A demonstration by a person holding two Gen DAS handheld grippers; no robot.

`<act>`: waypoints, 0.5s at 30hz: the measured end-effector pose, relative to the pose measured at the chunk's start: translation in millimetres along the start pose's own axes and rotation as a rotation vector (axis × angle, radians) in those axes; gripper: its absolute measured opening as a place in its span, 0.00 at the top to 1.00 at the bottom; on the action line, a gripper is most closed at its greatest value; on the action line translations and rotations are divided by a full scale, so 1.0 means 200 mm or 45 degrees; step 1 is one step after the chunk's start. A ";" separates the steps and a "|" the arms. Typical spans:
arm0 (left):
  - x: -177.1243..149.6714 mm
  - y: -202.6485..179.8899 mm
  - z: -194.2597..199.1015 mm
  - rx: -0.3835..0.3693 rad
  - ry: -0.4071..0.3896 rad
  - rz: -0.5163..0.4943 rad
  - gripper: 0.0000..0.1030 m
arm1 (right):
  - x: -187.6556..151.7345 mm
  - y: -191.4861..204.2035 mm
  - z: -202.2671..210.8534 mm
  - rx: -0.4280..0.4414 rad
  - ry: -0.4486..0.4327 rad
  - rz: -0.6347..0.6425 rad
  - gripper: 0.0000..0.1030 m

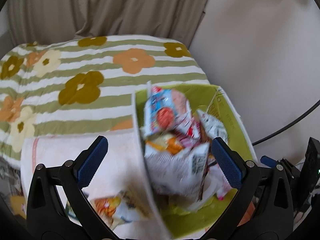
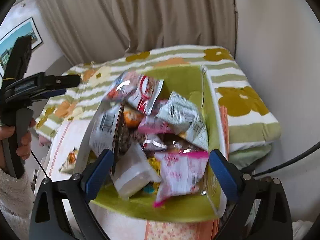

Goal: Organize snacks
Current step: 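Move both tools back to the last two snacks on the table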

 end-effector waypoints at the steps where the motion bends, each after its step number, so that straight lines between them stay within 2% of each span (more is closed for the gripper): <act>1: -0.03 0.03 0.03 0.017 0.001 0.011 0.01 | -0.02 0.01 0.01 0.020 0.013 -0.002 0.07; 11: -0.39 0.46 0.37 0.203 0.028 0.197 0.01 | 0.02 0.18 0.07 0.157 -0.087 0.038 0.07; 15: -0.50 0.59 0.49 0.279 0.039 0.194 0.01 | 0.01 0.30 0.08 0.209 -0.096 0.058 0.07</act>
Point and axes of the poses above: each gripper's, at about its wrist camera, not at the fingertips, and z roughly against the way its jaws point, y to its left, x to its top, the point moved 10 cm from there along -z, roughly the way its jaws point, and after that the axes turned 7 degrees about -y, right-handed, at the moved point
